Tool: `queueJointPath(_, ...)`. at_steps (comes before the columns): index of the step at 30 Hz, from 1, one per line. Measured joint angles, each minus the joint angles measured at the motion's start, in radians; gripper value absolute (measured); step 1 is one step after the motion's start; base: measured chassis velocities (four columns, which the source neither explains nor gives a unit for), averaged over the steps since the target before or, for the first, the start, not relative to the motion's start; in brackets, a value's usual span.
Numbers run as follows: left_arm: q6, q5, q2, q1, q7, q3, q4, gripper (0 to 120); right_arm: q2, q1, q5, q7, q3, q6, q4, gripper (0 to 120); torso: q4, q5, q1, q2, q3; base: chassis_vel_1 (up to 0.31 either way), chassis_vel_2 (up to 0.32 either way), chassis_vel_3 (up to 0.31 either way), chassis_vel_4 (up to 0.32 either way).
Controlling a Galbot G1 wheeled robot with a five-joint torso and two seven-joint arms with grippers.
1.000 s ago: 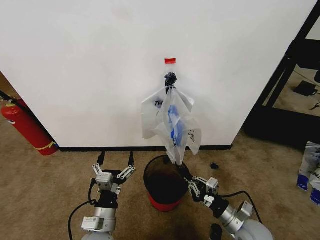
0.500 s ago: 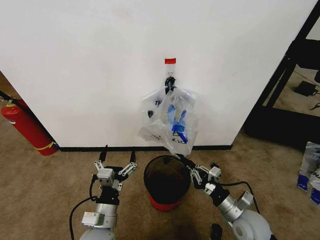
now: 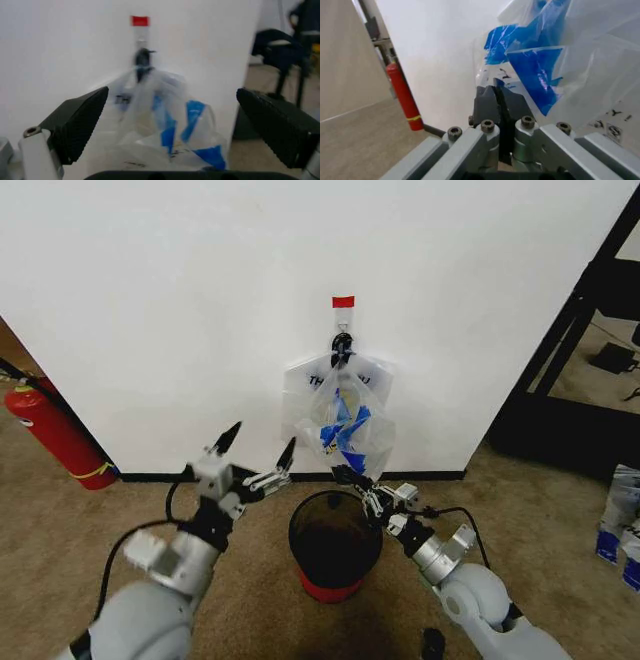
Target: Pick up the garbage bag from the wall and place it over the trash bin.
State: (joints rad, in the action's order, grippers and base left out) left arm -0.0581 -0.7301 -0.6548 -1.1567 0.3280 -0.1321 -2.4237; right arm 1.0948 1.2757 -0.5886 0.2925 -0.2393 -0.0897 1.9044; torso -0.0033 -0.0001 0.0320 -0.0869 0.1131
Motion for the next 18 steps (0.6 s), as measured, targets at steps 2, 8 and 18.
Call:
queueJointPath(2,-0.024,-0.029,0.027,0.125,0.003,0.076,0.029,100,0.000,0.003,0.001,-0.017,-0.004,0.003,0.000,0,-0.0001,0.0000,0.000,0.000,0.000,0.000,0.000,0.000,0.000)
queueJointPath(8,-0.080,-0.057,0.014,0.375,0.006,0.265,0.121,100,0.009,0.030,0.011,-0.053,-0.027,0.007,0.003,0,0.0003,-0.0001,0.000,0.000,0.000,0.000,0.000,0.000,0.000)
queueJointPath(18,-0.346,-0.140,-0.032,0.814,0.058,0.612,0.209,100,0.012,0.068,0.023,-0.081,-0.074,0.011,0.019,0,0.0002,0.0003,0.000,0.000,0.000,0.000,0.000,0.000,0.000)
